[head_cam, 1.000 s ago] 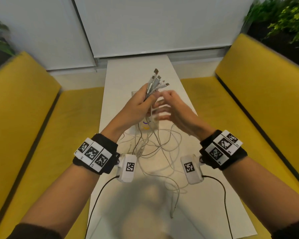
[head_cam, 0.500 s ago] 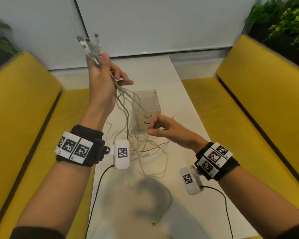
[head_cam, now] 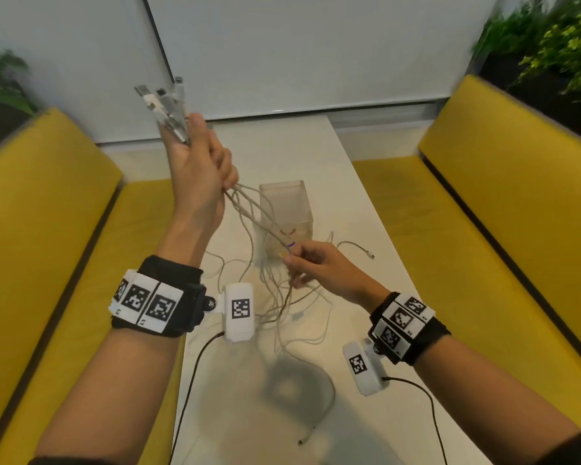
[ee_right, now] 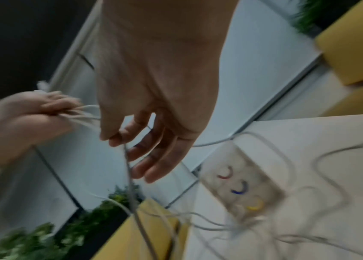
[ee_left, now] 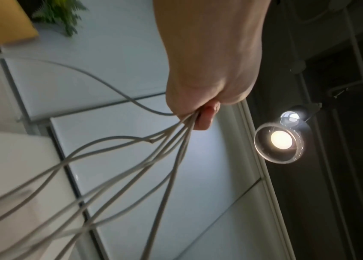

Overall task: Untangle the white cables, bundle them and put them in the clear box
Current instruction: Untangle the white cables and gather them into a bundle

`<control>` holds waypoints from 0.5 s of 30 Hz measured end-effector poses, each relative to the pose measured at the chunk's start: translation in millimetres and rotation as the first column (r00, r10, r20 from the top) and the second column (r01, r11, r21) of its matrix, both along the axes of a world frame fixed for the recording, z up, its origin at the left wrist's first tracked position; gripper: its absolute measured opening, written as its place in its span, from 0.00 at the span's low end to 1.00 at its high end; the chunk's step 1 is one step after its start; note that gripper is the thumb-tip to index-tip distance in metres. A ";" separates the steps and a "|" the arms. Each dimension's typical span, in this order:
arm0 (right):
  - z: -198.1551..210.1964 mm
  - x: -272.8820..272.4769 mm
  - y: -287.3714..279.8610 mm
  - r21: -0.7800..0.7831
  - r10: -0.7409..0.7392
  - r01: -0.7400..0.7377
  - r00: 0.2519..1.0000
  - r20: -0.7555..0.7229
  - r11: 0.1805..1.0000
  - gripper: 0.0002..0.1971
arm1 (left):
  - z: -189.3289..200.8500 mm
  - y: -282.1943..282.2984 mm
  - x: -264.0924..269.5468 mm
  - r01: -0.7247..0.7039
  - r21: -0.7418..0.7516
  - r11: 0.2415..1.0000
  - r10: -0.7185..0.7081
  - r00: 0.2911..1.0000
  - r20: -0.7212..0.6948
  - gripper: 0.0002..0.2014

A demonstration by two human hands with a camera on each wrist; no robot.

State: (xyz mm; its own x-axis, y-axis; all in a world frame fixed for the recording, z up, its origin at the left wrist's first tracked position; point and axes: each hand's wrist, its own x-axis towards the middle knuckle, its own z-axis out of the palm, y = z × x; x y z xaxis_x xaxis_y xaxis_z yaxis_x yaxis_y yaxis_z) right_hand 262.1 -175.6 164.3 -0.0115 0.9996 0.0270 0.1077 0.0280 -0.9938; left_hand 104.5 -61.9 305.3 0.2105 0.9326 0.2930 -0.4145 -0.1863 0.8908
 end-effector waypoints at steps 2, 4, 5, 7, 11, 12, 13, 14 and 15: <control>-20.6 10.6 -6.4 -0.072 -0.052 0.053 0.999 0.008 0.996 0.09 | 5.4 5.9 -7.6 -0.034 -0.005 0.999 0.034 0.999 0.019 0.14; -42.2 16.0 -7.5 -0.144 -0.104 0.108 0.994 0.035 0.984 0.09 | 8.9 7.0 -10.1 -0.028 -0.001 1.000 0.028 0.999 0.039 0.13; -50.0 14.6 -6.2 -0.178 -0.102 0.109 0.994 0.047 0.978 0.10 | 11.2 4.7 -9.3 -0.017 0.000 1.000 0.017 0.999 0.045 0.12; -58.9 3.6 -0.2 -0.237 -0.043 0.065 0.994 0.097 0.969 0.14 | 15.4 -2.0 -5.6 0.008 0.015 1.000 -0.008 0.999 0.052 0.08; -67.9 -26.9 14.1 -0.264 0.135 -0.065 0.957 0.257 0.962 0.21 | 18.2 -8.4 0.8 0.042 0.013 0.999 -0.043 0.996 0.080 0.09; -69.1 -32.9 15.5 -0.258 0.152 -0.086 0.957 0.248 0.962 0.17 | 18.0 -8.0 1.1 0.043 0.009 0.999 -0.043 0.996 0.082 0.10; -70.2 -37.5 15.8 -0.248 0.157 -0.101 0.964 0.216 0.963 0.12 | 18.1 -7.5 0.3 0.041 0.012 0.999 -0.042 0.996 0.078 0.10; -70.1 -40.0 15.2 -0.242 0.149 -0.104 0.973 0.178 0.965 0.09 | 18.4 -6.4 -1.4 0.034 0.022 0.999 -0.035 0.997 0.070 0.10; -68.6 -41.0 13.0 -0.244 0.140 -0.105 0.982 0.129 0.964 0.09 | 18.9 -5.5 -4.2 0.016 0.036 0.999 -0.019 0.998 0.058 0.11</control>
State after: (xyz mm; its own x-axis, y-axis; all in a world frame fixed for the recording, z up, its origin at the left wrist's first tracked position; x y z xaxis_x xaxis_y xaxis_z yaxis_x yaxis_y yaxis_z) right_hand 221.2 -162.6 95.7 -0.1206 0.9682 -0.2191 0.2599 -0.1822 -0.9483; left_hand 100.3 -67.4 324.2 0.2083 0.9179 0.3377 -0.4692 -0.2092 0.8579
